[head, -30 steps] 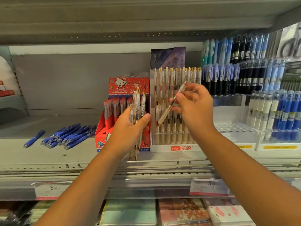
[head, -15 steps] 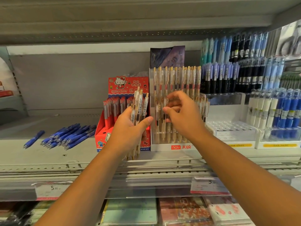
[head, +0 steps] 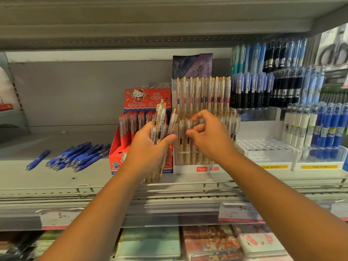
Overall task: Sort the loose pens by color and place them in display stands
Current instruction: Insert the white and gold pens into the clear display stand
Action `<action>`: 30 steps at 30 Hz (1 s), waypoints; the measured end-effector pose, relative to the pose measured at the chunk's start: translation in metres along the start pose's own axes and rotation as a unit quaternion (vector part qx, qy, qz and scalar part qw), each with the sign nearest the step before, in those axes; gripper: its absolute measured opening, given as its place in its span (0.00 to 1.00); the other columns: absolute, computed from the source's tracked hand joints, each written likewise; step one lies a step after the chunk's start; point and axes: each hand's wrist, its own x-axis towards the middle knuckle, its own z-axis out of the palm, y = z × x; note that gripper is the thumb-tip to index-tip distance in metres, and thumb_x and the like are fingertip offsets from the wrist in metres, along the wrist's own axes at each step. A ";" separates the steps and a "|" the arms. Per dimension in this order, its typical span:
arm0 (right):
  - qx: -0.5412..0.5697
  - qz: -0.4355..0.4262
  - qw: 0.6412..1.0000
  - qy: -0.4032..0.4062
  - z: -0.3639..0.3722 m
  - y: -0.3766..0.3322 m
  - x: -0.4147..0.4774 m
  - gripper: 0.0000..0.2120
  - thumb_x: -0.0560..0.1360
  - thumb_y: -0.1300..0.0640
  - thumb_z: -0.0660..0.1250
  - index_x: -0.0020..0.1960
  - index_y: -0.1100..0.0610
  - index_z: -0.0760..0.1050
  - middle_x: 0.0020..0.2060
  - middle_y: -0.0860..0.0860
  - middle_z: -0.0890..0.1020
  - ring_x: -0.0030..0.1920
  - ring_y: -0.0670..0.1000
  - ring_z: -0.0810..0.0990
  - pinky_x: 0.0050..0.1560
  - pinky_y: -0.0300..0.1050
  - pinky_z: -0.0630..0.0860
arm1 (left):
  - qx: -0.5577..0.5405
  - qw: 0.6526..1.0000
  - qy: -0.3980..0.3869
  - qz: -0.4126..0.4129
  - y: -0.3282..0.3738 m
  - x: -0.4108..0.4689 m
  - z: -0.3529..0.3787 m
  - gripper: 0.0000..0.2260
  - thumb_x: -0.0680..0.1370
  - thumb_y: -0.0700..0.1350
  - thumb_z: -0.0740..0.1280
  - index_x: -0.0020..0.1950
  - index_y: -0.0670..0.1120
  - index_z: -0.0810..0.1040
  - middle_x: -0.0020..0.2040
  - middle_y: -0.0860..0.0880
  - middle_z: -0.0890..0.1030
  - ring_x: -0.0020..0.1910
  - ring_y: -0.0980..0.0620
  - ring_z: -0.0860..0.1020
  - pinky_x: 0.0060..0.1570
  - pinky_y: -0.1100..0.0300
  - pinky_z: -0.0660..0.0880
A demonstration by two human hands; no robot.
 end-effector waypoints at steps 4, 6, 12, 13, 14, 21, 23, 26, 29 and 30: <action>-0.028 0.002 1.000 -0.003 0.000 0.001 0.001 0.12 0.76 0.56 0.71 0.55 0.48 0.71 0.35 0.46 0.81 0.35 0.43 0.81 0.42 0.46 0.80 | 0.013 1.000 -0.008 0.008 0.003 -0.001 0.000 0.08 0.76 0.50 0.72 0.49 0.63 0.77 0.44 0.64 0.83 0.43 0.62 0.83 0.49 0.52 0.80; -0.051 -0.010 0.998 0.021 0.000 0.001 -0.002 0.13 0.75 0.54 0.72 0.57 0.49 0.73 0.39 0.46 0.79 0.38 0.41 0.78 0.41 0.41 0.77 | 0.013 1.000 -0.014 0.012 0.003 -0.002 0.000 0.08 0.76 0.50 0.72 0.50 0.62 0.77 0.44 0.65 0.83 0.43 0.63 0.82 0.48 0.54 0.79; 0.116 -0.080 0.989 0.037 0.000 -0.022 -0.014 0.09 0.75 0.55 0.71 0.53 0.51 0.74 0.43 0.48 0.78 0.39 0.47 0.77 0.38 0.35 0.76 | 0.007 0.999 -0.036 0.023 0.002 -0.001 0.000 0.09 0.76 0.49 0.71 0.54 0.59 0.77 0.45 0.63 0.84 0.43 0.63 0.82 0.47 0.57 0.78; 0.144 -0.070 0.987 0.016 0.001 -0.026 -0.015 0.10 0.75 0.55 0.72 0.53 0.52 0.74 0.42 0.49 0.79 0.39 0.46 0.78 0.38 0.34 0.77 | 0.005 0.999 -0.041 0.029 0.001 -0.001 0.000 0.09 0.76 0.48 0.71 0.54 0.59 0.77 0.45 0.62 0.84 0.44 0.63 0.82 0.46 0.60 0.78; 0.161 -0.056 0.985 0.001 0.002 -0.030 -0.015 0.11 0.74 0.56 0.72 0.53 0.52 0.73 0.42 0.49 0.79 0.37 0.45 0.79 0.38 0.34 0.77 | 0.002 0.998 -0.046 0.036 0.002 -0.002 0.000 0.09 0.77 0.47 0.71 0.54 0.58 0.78 0.45 0.62 0.84 0.44 0.64 0.82 0.43 0.64 0.77; 0.255 0.045 0.966 0.007 -0.004 -0.030 -0.010 0.12 0.74 0.66 0.71 0.50 0.52 0.73 0.43 0.54 0.81 0.35 0.49 0.84 0.35 0.43 0.82 | -0.027 0.998 -0.040 0.037 0.000 -0.002 0.000 0.04 0.79 0.47 0.68 0.52 0.53 0.80 0.46 0.55 0.85 0.46 0.57 0.83 0.45 0.61 0.77; 0.266 0.051 0.962 0.034 -0.010 -0.027 -0.007 0.12 0.74 0.66 0.70 0.50 0.52 0.73 0.44 0.54 0.81 0.36 0.46 0.84 0.34 0.41 0.81 | -0.027 0.999 -0.031 0.031 -0.002 0.000 -0.001 0.02 0.79 0.46 0.68 0.50 0.52 0.80 0.45 0.52 0.85 0.43 0.53 0.83 0.43 0.56 0.80; 0.266 0.050 0.960 0.078 -0.022 -0.021 -0.001 0.11 0.75 0.65 0.70 0.53 0.53 0.75 0.44 0.51 0.81 0.37 0.44 0.84 0.35 0.40 0.81 | -0.032 0.999 -0.009 0.019 -0.003 -0.001 -0.002 0.03 0.79 0.49 0.68 0.47 0.58 0.80 0.42 0.56 0.85 0.40 0.59 0.83 0.34 0.69 0.77; 0.268 0.048 0.955 0.114 -0.030 -0.014 0.004 0.11 0.75 0.64 0.70 0.55 0.55 0.76 0.44 0.52 0.82 0.39 0.46 0.84 0.36 0.39 0.81 | -0.037 0.999 0.004 0.008 -0.002 -0.001 -0.002 0.02 0.79 0.51 0.68 0.47 0.59 0.79 0.42 0.60 0.84 0.40 0.62 0.82 0.31 0.73 0.75; 0.267 0.047 0.954 0.126 -0.031 -0.012 0.006 0.12 0.75 0.65 0.70 0.57 0.56 0.76 0.45 0.53 0.81 0.41 0.48 0.84 0.37 0.40 0.81 | -0.035 0.999 0.006 0.005 -0.002 -0.001 -0.001 0.02 0.79 0.51 0.68 0.48 0.59 0.79 0.42 0.61 0.84 0.41 0.63 0.82 0.31 0.72 0.75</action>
